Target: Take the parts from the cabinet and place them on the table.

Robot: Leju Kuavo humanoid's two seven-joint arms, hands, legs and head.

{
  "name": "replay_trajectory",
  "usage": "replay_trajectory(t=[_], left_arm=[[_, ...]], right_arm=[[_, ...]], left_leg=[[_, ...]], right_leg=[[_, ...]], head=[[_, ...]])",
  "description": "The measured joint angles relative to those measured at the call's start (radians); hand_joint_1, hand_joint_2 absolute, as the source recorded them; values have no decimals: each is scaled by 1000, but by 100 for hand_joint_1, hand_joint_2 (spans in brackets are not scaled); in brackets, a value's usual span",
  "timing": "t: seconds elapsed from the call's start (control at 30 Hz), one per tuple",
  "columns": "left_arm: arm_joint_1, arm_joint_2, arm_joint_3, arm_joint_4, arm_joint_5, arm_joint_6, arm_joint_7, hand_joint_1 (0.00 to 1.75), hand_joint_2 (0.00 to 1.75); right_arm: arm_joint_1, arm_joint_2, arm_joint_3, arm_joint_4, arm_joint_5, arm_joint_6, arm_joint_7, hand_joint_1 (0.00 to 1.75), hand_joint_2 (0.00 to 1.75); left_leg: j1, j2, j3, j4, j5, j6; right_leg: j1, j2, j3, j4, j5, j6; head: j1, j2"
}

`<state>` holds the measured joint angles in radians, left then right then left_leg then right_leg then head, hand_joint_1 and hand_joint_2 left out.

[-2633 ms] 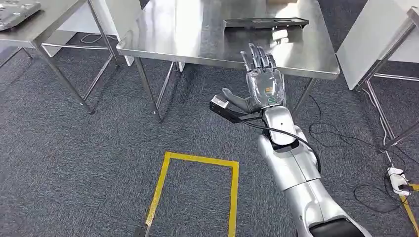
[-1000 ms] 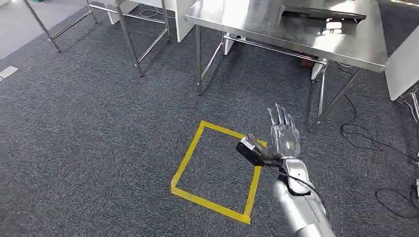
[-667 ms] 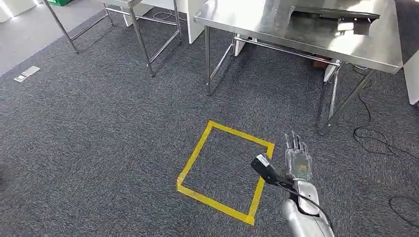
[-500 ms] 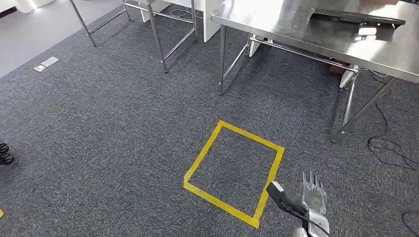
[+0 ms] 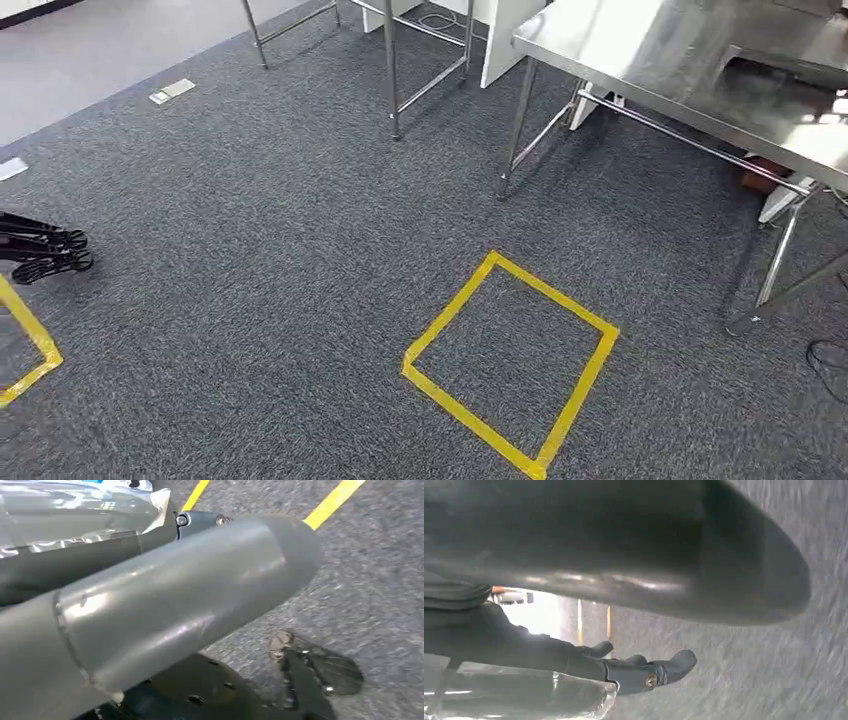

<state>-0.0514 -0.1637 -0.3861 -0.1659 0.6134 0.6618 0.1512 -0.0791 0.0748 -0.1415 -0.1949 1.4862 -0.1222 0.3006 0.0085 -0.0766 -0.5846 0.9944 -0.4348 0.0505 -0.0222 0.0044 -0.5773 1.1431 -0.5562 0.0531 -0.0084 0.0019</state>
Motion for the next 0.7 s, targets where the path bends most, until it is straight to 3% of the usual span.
replay_trajectory(t=[0.03,0.07,0.1,0.2,0.23,0.27,0.3,0.37,0.4,0.43,0.47,0.5,0.53,0.57,0.6,0.63,0.7], left_arm=[[-2,-1,-10,0,-4,-31,52,0,0],[-4,0,-20,0,-10,-65,99,0,0],[-6,0,-27,1,-11,-87,127,0,0],[-6,2,-43,3,-16,-126,147,0,0],[-5,6,-51,4,-18,-160,140,0,0],[-5,6,-59,4,-18,-177,132,0,0],[-5,7,-64,4,-19,-185,127,0,0],[-4,8,-71,4,-19,-179,114,0,0],[-1,8,-74,4,-24,-175,114,0,0],[1,8,-83,4,-35,-171,114,0,0],[2,8,-92,4,-40,-170,116,0,0],[2,8,-97,4,-41,-169,116,0,0],[1,9,-99,4,-43,-170,117,0,0],[0,8,-103,4,-45,-170,117,0,0],[-1,8,-108,5,-47,-169,117,0,0],[-1,8,-112,5,-48,-169,117,0,0],[2,8,-113,5,-47,-169,117,0,0]], right_arm=[[-2,3,3,3,3,65,-12,0,0],[-1,6,6,8,4,124,-27,0,0],[0,9,9,12,4,155,-37,0,0],[-5,18,9,15,-9,199,-44,0,0],[-7,21,3,15,-36,218,-43,0,0],[-5,21,-10,15,-65,225,-42,0,0],[0,22,-23,15,-90,226,-40,0,0],[10,22,-57,15,-128,223,-23,0,0],[11,21,-71,16,-134,222,-18,0,0],[12,21,-83,16,-133,221,-17,0,0],[11,21,-90,16,-132,219,-17,0,0],[10,21,-95,16,-131,219,-17,0,0],[9,22,-99,16,-130,218,-17,0,0],[9,22,-102,16,-130,217,-17,0,0],[11,22,-105,16,-130,216,-17,0,0],[10,21,-108,16,-130,216,-17,0,0],[7,22,-112,16,-130,216,-16,0,0]], left_leg=[[1,-12,0,1,2,-4],[-2,-22,-4,4,4,-11],[-5,-32,-7,9,3,-17],[4,-57,-17,-2,16,-42],[7,-39,-20,6,11,-44],[1,18,-31,34,-13,-47],[2,49,-58,93,-55,-51],[3,68,-135,262,-137,-57],[4,70,-159,315,-152,-60],[6,73,-160,319,-141,-61],[7,76,-137,277,-114,-61],[9,84,-94,202,-77,-60],[10,107,-40,107,-40,-58],[9,160,6,33,-27,-55],[4,155,10,20,-28,-48],[2,144,7,21,-28,-42],[-7,121,-2,21,-25,-30]], right_leg=[[-7,27,48,-93,31,9],[-14,82,73,-152,37,11],[-10,72,72,-156,42,-2],[3,44,80,-154,49,-26],[-7,30,79,-162,58,-38],[-4,19,79,-163,59,-41],[-2,4,79,-163,58,-46],[5,-30,77,-162,57,-51],[6,-44,75,-162,57,-51],[6,-59,75,-162,57,-51],[6,-70,75,-162,56,-51],[6,-81,76,-162,56,-51],[6,-92,79,-162,53,-49],[11,-99,83,-161,50,-44],[22,-107,73,-157,42,-35],[21,-116,77,-159,42,-32],[19,-137,92,-162,44,-26]], head=[[1,0],[5,0],[3,0],[2,0],[2,0],[-4,0],[-10,0],[-10,0],[-10,0],[-10,0],[-10,0],[-10,0],[-10,0],[-11,0],[-12,0],[-1,0],[-2,0]])
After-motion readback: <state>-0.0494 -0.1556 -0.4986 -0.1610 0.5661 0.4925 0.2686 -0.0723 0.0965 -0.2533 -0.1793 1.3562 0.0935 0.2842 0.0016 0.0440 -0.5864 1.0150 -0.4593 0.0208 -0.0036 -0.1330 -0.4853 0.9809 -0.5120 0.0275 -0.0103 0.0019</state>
